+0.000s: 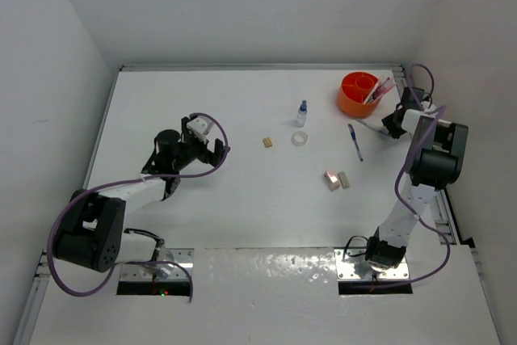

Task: Sort the stationery into containers
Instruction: Move the pen to the center of the board.

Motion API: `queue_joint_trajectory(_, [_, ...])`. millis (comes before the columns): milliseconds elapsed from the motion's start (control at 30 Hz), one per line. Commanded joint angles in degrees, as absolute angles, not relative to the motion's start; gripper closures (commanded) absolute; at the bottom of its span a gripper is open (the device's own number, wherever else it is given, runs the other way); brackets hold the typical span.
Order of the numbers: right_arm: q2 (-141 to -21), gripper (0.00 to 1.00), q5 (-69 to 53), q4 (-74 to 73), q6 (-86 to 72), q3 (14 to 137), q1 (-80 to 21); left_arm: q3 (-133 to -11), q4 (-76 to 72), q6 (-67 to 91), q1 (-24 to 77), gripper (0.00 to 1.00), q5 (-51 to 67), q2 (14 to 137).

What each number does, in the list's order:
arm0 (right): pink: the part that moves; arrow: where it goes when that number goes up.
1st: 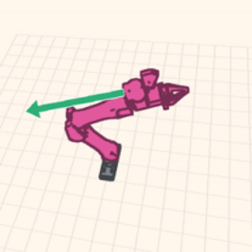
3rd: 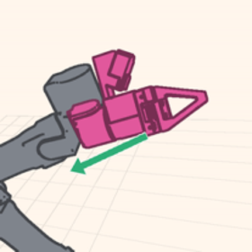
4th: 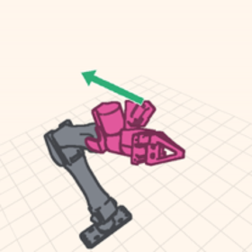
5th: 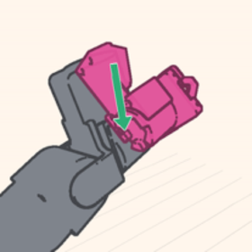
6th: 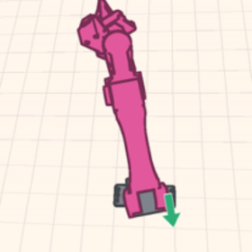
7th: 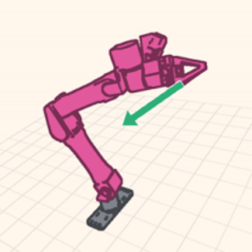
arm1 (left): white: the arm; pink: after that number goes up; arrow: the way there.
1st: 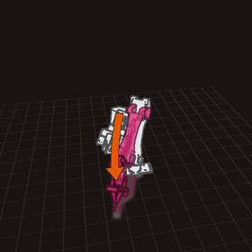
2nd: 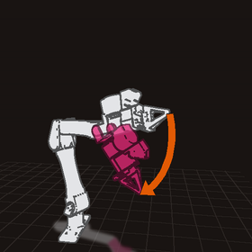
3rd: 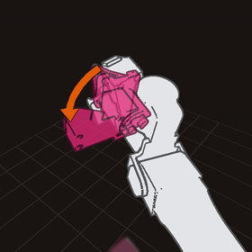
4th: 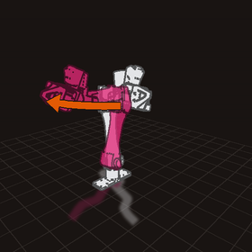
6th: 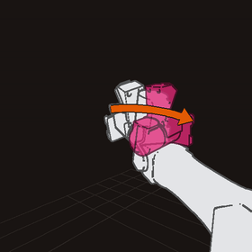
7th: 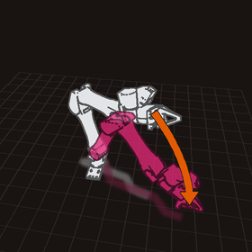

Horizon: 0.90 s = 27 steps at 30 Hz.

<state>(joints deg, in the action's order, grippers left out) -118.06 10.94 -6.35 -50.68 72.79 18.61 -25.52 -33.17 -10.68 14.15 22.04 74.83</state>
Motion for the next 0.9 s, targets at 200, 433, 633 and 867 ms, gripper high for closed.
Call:
queue_joint_trajectory(200, [-107.06, 0.67, 9.49, -4.83, -51.16, 60.92, 18.55, -25.84, -34.54, -11.16, 13.53, 0.02, 22.50, 72.77])
queue_joint_trajectory(433, [-105.91, 0.65, 7.83, -15.08, -31.96, 65.72, 16.44, -25.75, -34.80, -11.16, 13.45, 0.02, 22.94, 72.77])
queue_joint_trajectory(633, [-109.07, 0.59, 4.48, -27.93, -8.31, 74.85, 11.52, -25.58, -34.98, -10.99, 13.54, 0.02, 23.55, 72.86])
queue_joint_trajectory(867, [-113.81, 0.40, 11.87, -33.31, 9.63, 80.94, 7.38, -25.75, -34.54, -11.16, 13.45, 0.02, 23.47, 72.51])
